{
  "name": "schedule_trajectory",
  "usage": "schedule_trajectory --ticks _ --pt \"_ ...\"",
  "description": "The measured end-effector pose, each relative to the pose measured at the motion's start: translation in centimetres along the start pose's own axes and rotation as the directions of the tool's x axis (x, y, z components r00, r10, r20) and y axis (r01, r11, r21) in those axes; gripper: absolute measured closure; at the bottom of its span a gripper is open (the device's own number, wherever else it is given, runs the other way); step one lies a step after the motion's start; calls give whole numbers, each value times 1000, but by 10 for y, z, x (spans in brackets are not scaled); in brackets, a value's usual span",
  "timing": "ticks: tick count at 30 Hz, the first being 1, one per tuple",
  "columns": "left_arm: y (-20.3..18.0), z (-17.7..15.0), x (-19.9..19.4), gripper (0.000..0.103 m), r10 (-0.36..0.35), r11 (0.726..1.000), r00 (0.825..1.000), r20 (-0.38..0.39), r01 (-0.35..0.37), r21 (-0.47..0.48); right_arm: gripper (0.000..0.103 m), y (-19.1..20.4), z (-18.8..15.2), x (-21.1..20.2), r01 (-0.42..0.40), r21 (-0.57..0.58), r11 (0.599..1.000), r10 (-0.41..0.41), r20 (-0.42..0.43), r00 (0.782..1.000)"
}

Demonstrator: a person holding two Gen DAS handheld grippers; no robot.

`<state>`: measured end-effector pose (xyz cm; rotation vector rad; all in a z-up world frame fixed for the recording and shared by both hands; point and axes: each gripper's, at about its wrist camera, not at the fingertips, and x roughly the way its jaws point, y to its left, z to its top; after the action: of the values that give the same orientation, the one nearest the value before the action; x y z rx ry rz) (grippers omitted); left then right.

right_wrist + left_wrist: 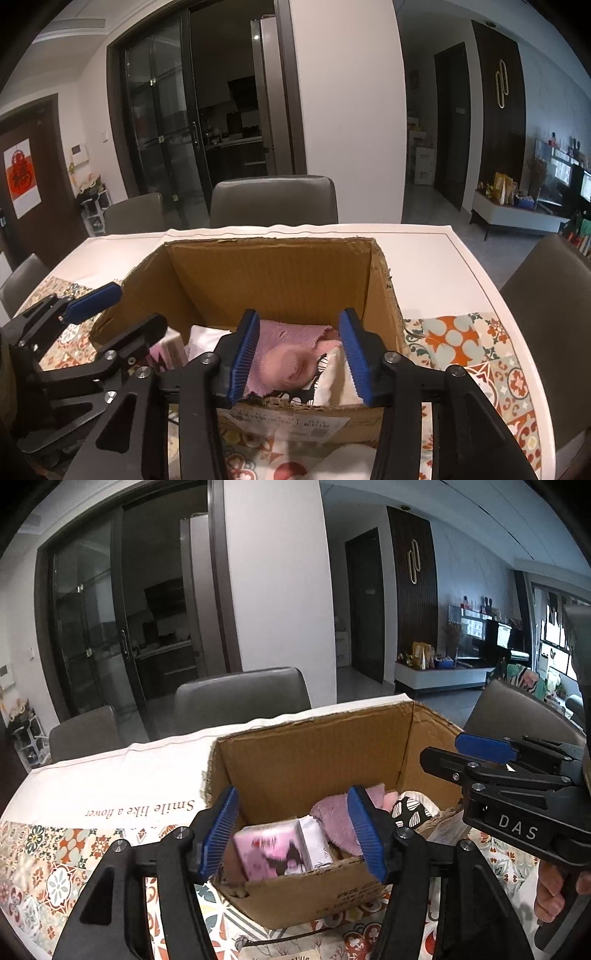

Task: Organize soft objects
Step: 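Open both grippers to drop the tissue pack and hair tie into the box, then move both tools back toward the grey pouch and white napkin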

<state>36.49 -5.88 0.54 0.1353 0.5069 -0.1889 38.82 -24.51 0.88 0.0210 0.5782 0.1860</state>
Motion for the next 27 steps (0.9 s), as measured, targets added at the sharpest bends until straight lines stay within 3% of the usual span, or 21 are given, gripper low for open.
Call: schedule_trajectory --ticks 5,17,27 --pt "0 -3 -19 39 25 1000 999 33 -25 2 55 2 -2 -16 23 -3 1000 -22 30 999" --pt "4 -21 -67 36 52 998 996 78 -49 -30 42 16 -12 -76 58 -9 998 -56 156 986" --pt "-2 -39 -89 34 57 998 995 85 -54 -38 37 17 -30 -97 55 -11 998 -53 153 987"
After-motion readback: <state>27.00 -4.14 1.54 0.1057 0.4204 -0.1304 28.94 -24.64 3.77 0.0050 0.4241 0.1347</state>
